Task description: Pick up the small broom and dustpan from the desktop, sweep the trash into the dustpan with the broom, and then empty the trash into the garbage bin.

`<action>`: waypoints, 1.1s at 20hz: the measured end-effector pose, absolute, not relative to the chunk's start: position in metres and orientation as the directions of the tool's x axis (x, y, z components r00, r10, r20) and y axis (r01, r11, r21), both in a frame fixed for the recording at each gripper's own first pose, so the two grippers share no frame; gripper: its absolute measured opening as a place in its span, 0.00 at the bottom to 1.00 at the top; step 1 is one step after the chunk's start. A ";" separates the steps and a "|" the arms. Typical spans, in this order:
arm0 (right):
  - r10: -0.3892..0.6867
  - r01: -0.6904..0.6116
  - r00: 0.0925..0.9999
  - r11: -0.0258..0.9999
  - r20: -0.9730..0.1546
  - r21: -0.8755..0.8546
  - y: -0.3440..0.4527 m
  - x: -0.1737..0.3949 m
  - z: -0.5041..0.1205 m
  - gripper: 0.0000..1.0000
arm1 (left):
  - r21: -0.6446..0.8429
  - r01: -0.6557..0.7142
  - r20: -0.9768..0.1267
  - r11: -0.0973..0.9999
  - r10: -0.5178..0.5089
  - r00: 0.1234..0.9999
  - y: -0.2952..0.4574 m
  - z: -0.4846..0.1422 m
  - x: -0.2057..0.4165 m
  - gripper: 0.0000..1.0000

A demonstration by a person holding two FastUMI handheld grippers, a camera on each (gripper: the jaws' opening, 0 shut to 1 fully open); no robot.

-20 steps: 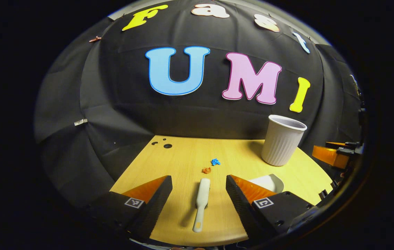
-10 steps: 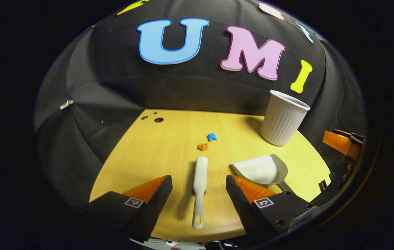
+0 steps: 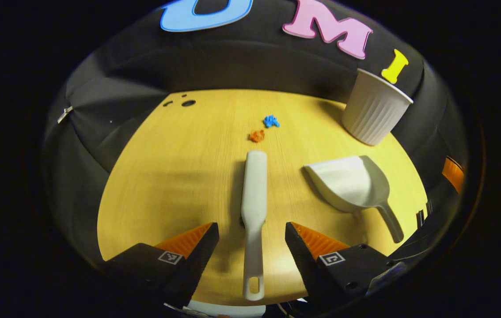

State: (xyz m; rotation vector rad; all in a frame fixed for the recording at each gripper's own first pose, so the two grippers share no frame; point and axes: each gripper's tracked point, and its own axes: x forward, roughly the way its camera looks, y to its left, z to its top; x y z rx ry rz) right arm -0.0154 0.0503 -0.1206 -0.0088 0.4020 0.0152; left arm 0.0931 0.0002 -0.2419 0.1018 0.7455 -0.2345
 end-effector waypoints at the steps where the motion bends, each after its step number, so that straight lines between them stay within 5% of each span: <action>1: 0.017 -0.020 0.912 1.000 -0.409 -0.005 0.054 -0.020 -0.128 0.98 | 0.021 0.252 -0.701 0.967 -0.166 0.694 0.000 -0.250 0.095 0.96; 12: 0.052 -0.030 0.841 0.998 -0.538 0.050 0.054 -0.031 -0.176 0.98 | 0.082 0.252 -0.778 0.964 -0.096 0.621 -0.006 -0.291 0.117 0.87; 14: 0.060 -0.032 0.824 0.998 -0.564 0.059 0.055 -0.031 -0.185 0.98 | 0.087 0.265 -0.771 0.960 -0.104 0.628 -0.009 -0.290 0.120 0.79; 19: 0.108 -0.063 0.774 0.994 -0.624 0.093 0.068 -0.031 -0.205 0.97 | 0.097 0.278 -0.751 0.956 -0.113 0.650 -0.015 -0.291 0.121 0.33; 22: 0.121 -0.079 0.747 0.992 -0.654 0.093 0.074 -0.027 -0.216 0.97 | 0.075 0.272 -0.738 0.959 -0.130 0.662 -0.015 -0.289 0.121 0.29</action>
